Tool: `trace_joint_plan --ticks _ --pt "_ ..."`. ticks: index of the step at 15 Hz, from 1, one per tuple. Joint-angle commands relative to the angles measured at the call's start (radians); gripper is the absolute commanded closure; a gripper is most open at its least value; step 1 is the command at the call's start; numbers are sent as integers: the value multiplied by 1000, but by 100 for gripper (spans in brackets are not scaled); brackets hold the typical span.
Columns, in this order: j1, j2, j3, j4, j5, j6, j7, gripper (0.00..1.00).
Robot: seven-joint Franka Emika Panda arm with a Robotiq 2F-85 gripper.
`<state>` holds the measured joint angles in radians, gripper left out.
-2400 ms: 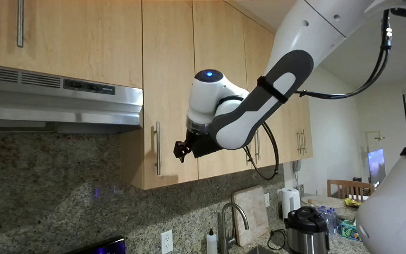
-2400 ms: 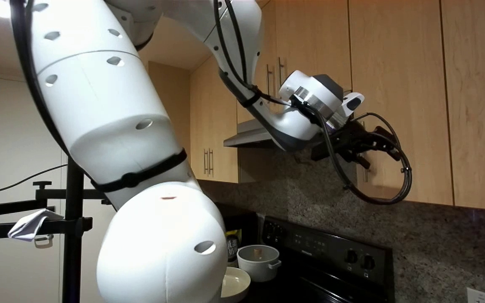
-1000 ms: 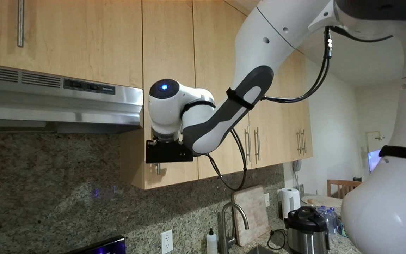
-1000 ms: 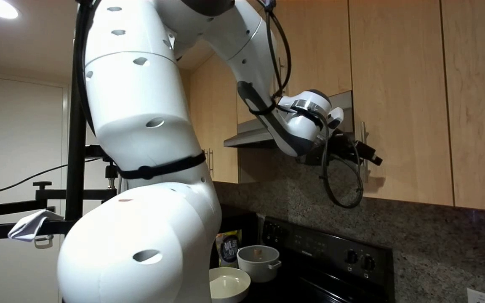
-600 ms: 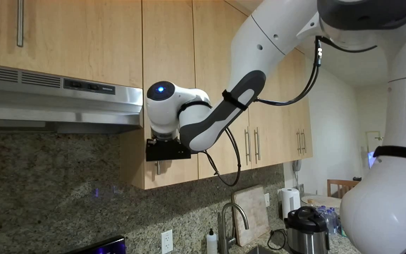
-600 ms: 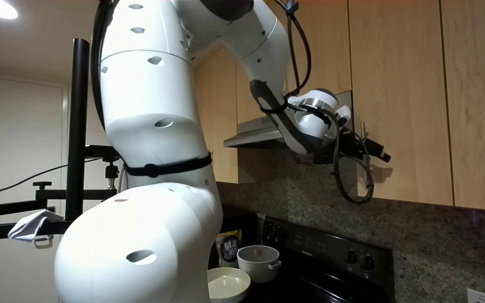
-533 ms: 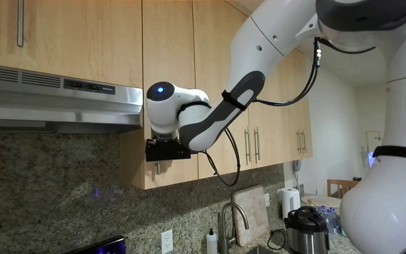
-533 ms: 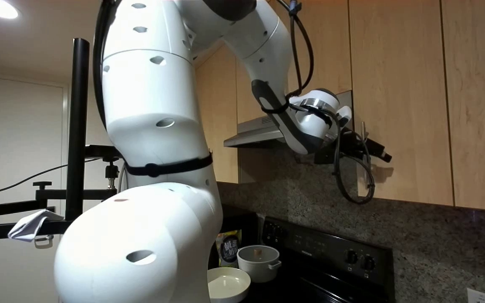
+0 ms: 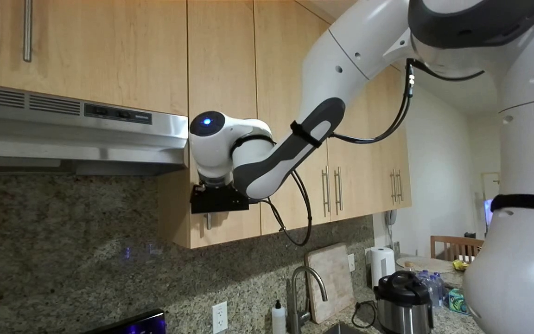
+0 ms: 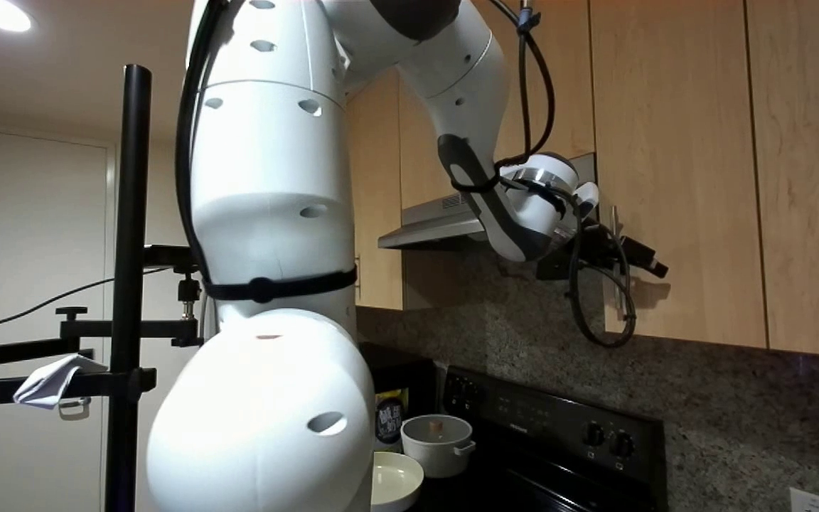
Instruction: Open the cupboard door
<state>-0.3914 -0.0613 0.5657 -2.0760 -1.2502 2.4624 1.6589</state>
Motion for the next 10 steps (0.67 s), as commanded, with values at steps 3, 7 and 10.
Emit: trace_joint_plan --ticks 3,7,10 --pt "272 -2 -315 -2 -23 -51 41 0" --pt "352 -43 -412 -38 -7 -40 56 0" --pt "385 -72 -444 -62 -10 -48 73 0"
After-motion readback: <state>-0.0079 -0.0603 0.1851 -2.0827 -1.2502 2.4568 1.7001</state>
